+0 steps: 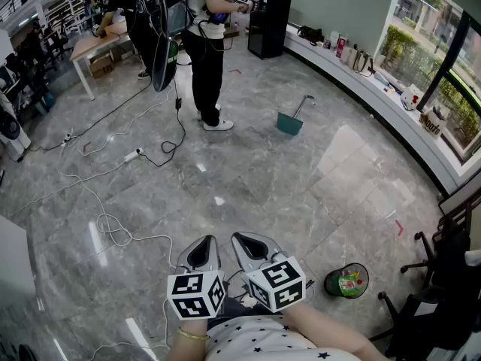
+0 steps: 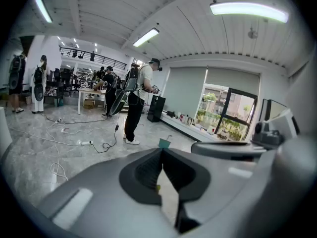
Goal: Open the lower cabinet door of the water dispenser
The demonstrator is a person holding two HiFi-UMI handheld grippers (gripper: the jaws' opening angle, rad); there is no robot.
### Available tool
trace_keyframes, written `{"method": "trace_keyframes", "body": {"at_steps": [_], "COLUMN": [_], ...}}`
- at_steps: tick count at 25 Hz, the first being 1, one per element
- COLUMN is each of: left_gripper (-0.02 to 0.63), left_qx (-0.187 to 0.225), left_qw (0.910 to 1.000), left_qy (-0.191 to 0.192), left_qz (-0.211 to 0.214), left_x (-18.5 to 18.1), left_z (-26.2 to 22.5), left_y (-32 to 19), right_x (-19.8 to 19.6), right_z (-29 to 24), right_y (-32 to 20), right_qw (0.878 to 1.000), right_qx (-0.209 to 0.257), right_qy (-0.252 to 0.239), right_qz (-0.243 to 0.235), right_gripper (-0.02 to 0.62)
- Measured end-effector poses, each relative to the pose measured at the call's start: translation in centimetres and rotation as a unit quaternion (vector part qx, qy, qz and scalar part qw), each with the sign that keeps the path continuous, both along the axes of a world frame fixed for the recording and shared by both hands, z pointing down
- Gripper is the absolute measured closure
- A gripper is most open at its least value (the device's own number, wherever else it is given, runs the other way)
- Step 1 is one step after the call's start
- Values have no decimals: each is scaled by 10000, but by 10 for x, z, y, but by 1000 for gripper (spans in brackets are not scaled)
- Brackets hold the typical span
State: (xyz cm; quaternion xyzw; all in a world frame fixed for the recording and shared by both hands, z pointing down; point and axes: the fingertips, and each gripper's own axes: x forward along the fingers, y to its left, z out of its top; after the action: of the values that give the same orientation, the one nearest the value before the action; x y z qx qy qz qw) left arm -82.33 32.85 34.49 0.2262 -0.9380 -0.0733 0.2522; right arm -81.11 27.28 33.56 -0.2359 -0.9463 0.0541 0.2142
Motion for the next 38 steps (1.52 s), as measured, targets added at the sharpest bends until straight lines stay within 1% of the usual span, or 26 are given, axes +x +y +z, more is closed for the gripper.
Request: {"method": "trace_keyframes", "body": {"at_steps": [5,12,15,19,22,24,26,27,29,31,33,38], "left_gripper": [600,600,600,600,600,600,600,600,600,600,600,600], "left_qx": [5,-29,-112,-222,-249,-277,-282,-272,-253,-241,-227,-155], "left_qw": [10000,9989,9979,9937,9860,9778,9673,9608,9448,9266,9100,8703], "left_qy": [14,-1,-45,-9,64,79,84,85,83,80,89,109], "left_qz": [91,465,638,1097,1650,2076,2519,2756,3267,3751,4139,4921], "left_x": [-12,-20,-20,-17,-11,-1,16,28,59,97,138,255], "left_z": [3,5,6,12,13,12,11,11,10,9,7,6], "left_y": [-6,-22,-29,-52,-86,-115,-149,-168,-205,-241,-273,-342], "right_x": [-11,-15,-14,-7,10,28,54,70,107,150,194,313], "right_z": [4,6,9,12,15,19,22,24,26,25,22,17], "right_y": [-7,-19,-26,-49,-83,-111,-143,-160,-195,-226,-253,-308], "right_qw": [10000,9992,9984,9948,9876,9798,9689,9619,9446,9258,9086,8716], "right_qx": [43,53,44,16,15,23,9,-9,-36,-49,-59,-41], "right_qy": [26,29,16,61,150,218,283,307,341,365,371,350], "right_qz": [85,395,567,1014,1564,1986,2457,2718,3264,3762,4159,4890], "right_gripper": [598,598,598,598,598,598,598,598,598,598,598,598]}}
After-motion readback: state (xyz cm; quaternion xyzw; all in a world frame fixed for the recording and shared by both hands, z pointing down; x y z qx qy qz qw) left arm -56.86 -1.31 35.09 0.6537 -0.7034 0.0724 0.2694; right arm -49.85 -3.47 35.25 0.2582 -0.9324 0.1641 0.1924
